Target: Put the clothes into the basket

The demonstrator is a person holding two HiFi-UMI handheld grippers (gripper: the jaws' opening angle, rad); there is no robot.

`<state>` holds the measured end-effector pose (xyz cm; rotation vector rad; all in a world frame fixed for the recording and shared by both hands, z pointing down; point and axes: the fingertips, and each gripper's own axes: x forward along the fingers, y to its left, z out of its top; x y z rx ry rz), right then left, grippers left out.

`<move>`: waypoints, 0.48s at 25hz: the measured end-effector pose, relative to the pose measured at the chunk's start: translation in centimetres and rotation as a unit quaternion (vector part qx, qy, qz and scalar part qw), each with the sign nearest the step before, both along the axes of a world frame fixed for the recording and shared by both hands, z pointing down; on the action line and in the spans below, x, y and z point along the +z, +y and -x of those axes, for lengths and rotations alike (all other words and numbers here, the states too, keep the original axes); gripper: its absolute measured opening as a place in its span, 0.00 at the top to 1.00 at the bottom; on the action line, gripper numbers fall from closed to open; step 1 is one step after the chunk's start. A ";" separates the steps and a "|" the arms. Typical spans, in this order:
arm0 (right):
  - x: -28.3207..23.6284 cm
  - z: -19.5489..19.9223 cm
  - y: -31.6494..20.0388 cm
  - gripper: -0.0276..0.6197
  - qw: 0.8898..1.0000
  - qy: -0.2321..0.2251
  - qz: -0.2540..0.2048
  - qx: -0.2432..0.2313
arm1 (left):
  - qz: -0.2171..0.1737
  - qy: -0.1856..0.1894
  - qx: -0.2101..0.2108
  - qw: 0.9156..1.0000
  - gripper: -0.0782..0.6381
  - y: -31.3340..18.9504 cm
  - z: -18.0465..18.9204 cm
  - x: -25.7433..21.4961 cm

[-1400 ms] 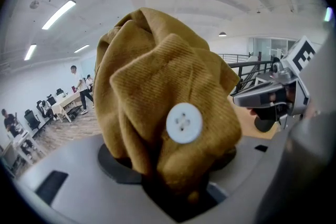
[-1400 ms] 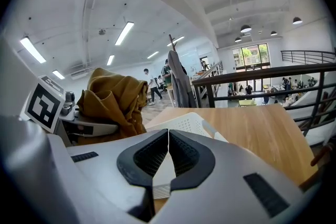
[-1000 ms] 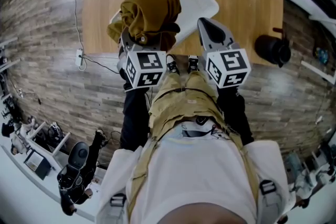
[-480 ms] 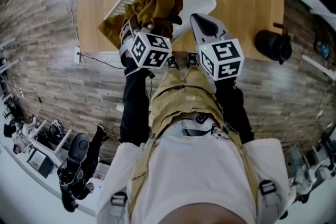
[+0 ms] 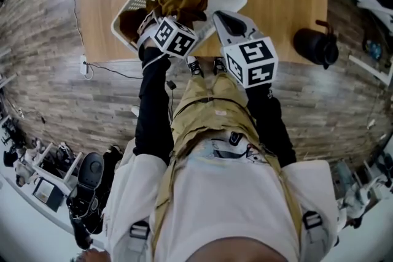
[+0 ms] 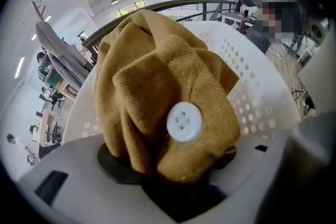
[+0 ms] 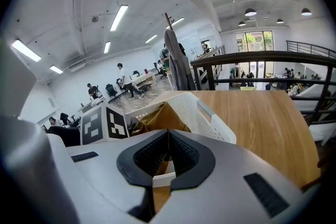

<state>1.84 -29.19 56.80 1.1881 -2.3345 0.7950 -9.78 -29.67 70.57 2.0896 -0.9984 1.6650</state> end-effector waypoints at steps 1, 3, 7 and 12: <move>0.2 0.2 0.0 0.92 1.000 0.001 0.002 -0.002 | 0.006 -0.002 0.003 1.000 0.50 0.0 -0.1 0.5; 0.7 0.3 0.1 0.92 1.000 0.001 0.006 -0.004 | 0.016 -0.005 0.009 1.000 0.50 0.0 -0.2 1.5; 1.2 0.3 0.9 0.92 1.000 0.004 0.015 -0.004 | 0.036 -0.008 0.019 0.999 0.50 0.4 -0.5 3.2; 1.8 0.0 1.1 0.92 1.000 0.009 0.020 -0.001 | 0.054 -0.010 0.022 0.998 0.49 0.3 -0.6 5.1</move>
